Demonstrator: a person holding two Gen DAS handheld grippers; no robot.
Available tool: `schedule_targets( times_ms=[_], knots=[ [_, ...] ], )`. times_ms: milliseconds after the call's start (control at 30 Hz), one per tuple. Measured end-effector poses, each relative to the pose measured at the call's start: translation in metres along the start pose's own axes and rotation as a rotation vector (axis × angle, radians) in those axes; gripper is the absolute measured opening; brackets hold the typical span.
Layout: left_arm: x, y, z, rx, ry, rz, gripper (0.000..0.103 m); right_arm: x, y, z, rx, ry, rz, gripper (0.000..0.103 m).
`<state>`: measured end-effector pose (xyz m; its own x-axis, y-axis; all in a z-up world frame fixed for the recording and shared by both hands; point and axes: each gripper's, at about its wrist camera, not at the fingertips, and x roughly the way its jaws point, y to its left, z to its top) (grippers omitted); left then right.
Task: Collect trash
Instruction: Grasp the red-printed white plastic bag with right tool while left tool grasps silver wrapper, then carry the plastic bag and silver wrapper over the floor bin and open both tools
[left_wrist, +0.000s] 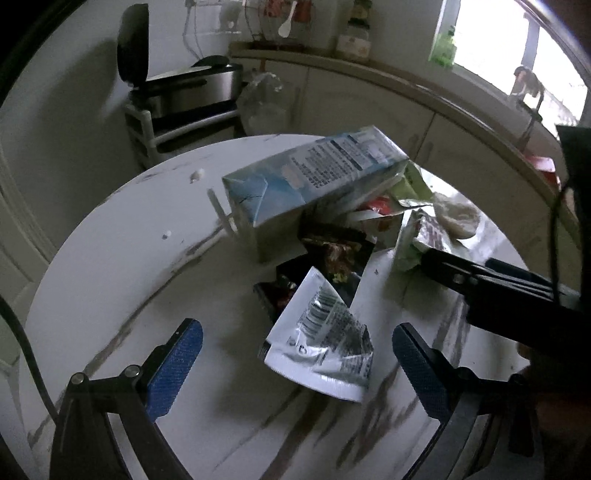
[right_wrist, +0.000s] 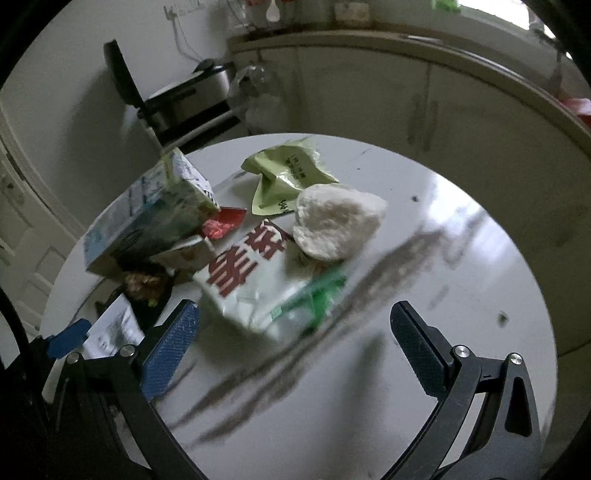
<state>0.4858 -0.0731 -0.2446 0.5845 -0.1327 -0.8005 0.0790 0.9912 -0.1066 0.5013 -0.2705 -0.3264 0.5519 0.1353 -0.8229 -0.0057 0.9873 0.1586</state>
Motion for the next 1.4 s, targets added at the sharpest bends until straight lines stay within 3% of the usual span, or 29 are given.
schedule_targets(
  times_ms=[67,133,200,433,667,733,1133,1400],
  knots=[
    [0.002,0.005,0.007,-0.001,-0.008,-0.004,0.096,0.007,0.004,0.002,-0.01,0.004,-0.003,0.103],
    [0.003,0.01,0.011,0.002,-0.016,-0.01,0.085,0.008,0.01,0.004,-0.034,-0.01,-0.017,0.1],
    [0.005,0.013,0.013,0.012,-0.024,-0.015,0.077,0.007,0.014,0.004,-0.057,-0.021,-0.019,0.088],
    [0.006,0.043,0.015,0.008,-0.036,-0.052,0.036,-0.003,0.014,-0.005,-0.072,-0.032,0.014,0.085],
    [-0.001,0.076,0.003,-0.019,-0.03,-0.092,0.025,-0.02,0.007,-0.017,-0.028,-0.027,0.111,0.084],
    [-0.002,0.081,0.002,-0.027,-0.026,-0.109,0.007,-0.028,0.006,-0.023,-0.026,-0.032,0.122,0.084],
    [-0.027,0.079,-0.018,-0.004,-0.04,-0.141,0.005,-0.059,-0.008,-0.045,0.007,-0.058,0.158,0.084],
    [-0.058,0.042,-0.028,0.04,-0.082,-0.176,0.005,-0.085,-0.022,-0.058,0.033,-0.094,0.161,0.084]
  ],
)
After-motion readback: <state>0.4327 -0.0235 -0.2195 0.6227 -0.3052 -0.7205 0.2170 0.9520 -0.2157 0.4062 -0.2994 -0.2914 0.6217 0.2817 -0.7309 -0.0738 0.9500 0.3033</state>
